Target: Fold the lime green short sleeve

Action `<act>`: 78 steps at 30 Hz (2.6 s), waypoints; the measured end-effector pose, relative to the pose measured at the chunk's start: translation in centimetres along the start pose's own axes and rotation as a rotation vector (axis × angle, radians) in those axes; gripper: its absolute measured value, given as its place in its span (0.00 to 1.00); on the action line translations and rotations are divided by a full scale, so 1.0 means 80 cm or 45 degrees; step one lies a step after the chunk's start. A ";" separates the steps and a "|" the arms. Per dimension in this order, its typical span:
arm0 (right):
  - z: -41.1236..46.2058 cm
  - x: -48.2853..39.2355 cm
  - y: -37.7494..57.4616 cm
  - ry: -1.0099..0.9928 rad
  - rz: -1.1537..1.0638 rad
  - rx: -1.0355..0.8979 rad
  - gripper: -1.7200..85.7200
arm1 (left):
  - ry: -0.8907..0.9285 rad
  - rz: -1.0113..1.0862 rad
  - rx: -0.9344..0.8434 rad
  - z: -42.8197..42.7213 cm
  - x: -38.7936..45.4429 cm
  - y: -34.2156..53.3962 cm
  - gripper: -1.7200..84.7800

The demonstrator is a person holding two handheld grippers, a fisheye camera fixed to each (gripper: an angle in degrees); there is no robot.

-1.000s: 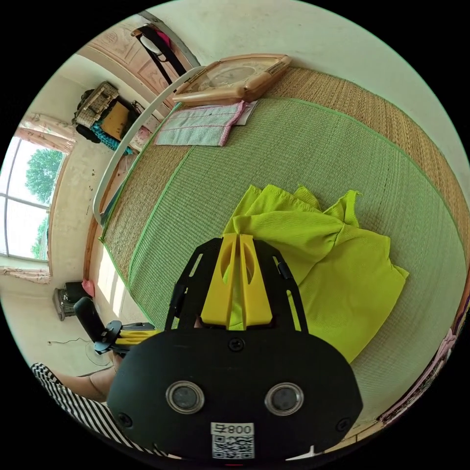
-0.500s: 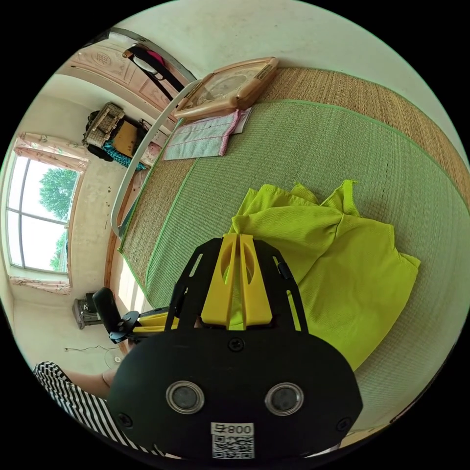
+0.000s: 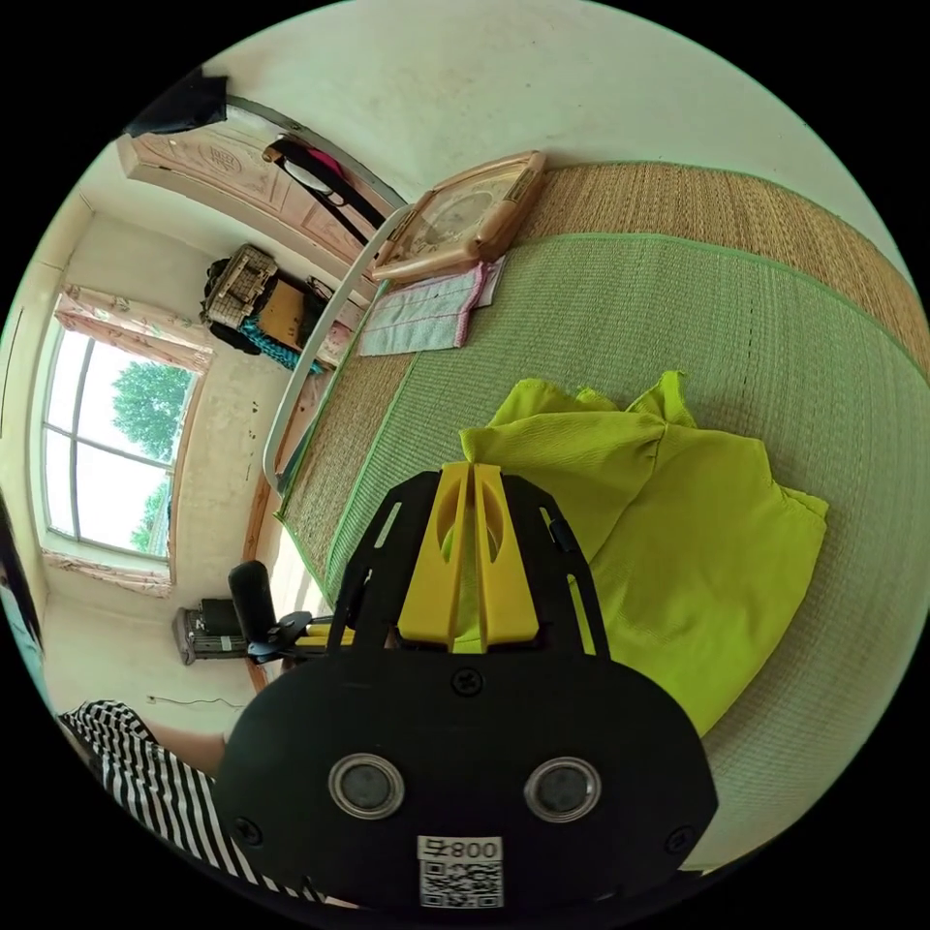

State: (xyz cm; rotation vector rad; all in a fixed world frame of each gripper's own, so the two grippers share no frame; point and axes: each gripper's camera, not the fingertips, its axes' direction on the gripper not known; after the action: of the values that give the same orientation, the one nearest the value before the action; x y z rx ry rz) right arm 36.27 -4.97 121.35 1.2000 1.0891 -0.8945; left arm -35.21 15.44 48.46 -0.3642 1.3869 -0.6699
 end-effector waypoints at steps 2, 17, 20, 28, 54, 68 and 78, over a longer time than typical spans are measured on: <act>-0.001 -0.006 -0.004 -0.011 -0.018 0.001 0.03 | -0.009 0.003 0.034 -0.011 0.002 0.001 0.03; 0.077 0.003 -0.030 -0.004 -0.034 -0.281 0.10 | -0.068 -0.149 -0.049 0.005 -0.043 -0.004 0.03; 0.049 -0.009 -0.027 0.012 -0.089 -0.255 0.11 | -0.060 -0.152 -0.046 0.007 -0.045 -0.005 0.03; 0.039 -0.013 -0.009 0.025 -0.093 -0.287 0.08 | -0.119 -0.132 -0.033 0.015 -0.041 -0.002 0.03; -0.178 -0.024 0.240 0.038 -0.004 -0.195 0.10 | -0.391 -0.002 -0.162 0.120 -0.003 -0.008 0.02; -0.124 -0.172 0.294 0.427 -0.110 -0.154 0.06 | -0.511 0.015 -0.286 0.243 -0.010 -0.015 0.02; -0.109 -0.271 0.322 0.587 -0.245 -0.209 0.03 | -0.512 -0.022 -0.281 0.292 -0.037 -0.009 0.02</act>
State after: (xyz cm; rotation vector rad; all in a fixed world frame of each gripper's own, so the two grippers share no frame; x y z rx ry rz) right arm 53.65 7.40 148.80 1.2072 1.6391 -0.6692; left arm -12.75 13.34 55.18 -0.6496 1.0737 -0.4274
